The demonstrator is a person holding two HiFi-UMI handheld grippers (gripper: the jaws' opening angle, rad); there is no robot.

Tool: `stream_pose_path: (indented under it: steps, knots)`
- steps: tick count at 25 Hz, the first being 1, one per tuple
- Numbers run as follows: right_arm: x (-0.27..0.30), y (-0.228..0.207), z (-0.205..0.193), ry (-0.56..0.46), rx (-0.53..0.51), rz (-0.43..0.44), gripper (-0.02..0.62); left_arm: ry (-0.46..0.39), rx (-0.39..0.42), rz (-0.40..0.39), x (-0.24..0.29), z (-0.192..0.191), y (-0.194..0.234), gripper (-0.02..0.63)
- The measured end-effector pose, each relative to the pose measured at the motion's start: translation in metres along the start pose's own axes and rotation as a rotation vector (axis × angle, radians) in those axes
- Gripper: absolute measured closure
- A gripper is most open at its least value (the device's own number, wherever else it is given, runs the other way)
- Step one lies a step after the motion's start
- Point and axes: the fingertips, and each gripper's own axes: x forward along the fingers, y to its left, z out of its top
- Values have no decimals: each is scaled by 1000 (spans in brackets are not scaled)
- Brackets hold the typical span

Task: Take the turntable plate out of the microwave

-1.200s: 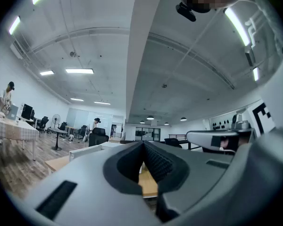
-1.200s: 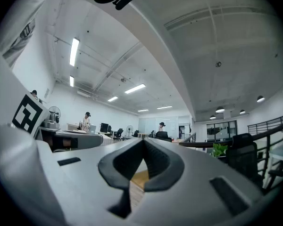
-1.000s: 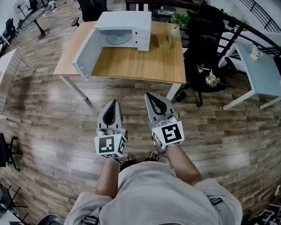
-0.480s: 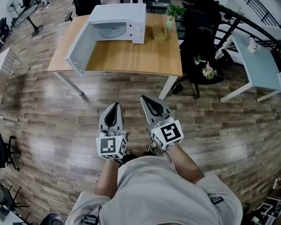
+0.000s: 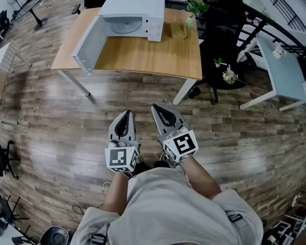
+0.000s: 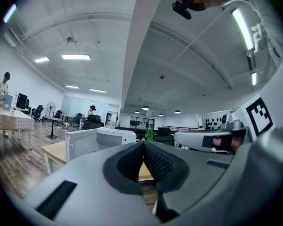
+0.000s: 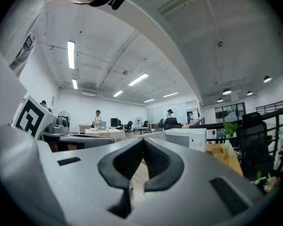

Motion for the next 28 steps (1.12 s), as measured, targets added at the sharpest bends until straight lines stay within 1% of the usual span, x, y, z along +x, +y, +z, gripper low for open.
stream_pose_path:
  steps: [6,9,13,16,18,22,25,28]
  knots:
    - [11,10,-13,33,7,-10,591,37,-35,-23,-2,-14,15,590]
    - [19,14,-21,56,18,-20,574,49,-60,-42,-2,-20,26,561]
    - [27,18,-35,84,59,-31,548,65,-127,-67,-3,-29,44,549]
    - [27,18,-55,136,78,-46,534,92,-170,-87,-9,-40,59,552]
    - [27,18,-64,162,77,-64,529,110,-171,-88,-15,-48,70,552]
    - [37,22,-68,166,68,-86,529,130,-172,-79,-14,-57,91,552]
    - [47,23,-72,172,64,-87,529,137,-168,-92,-4,-58,95,552]
    - [62,10,-74,173,76,-92,529,140,-155,-106,17,-56,96,554]
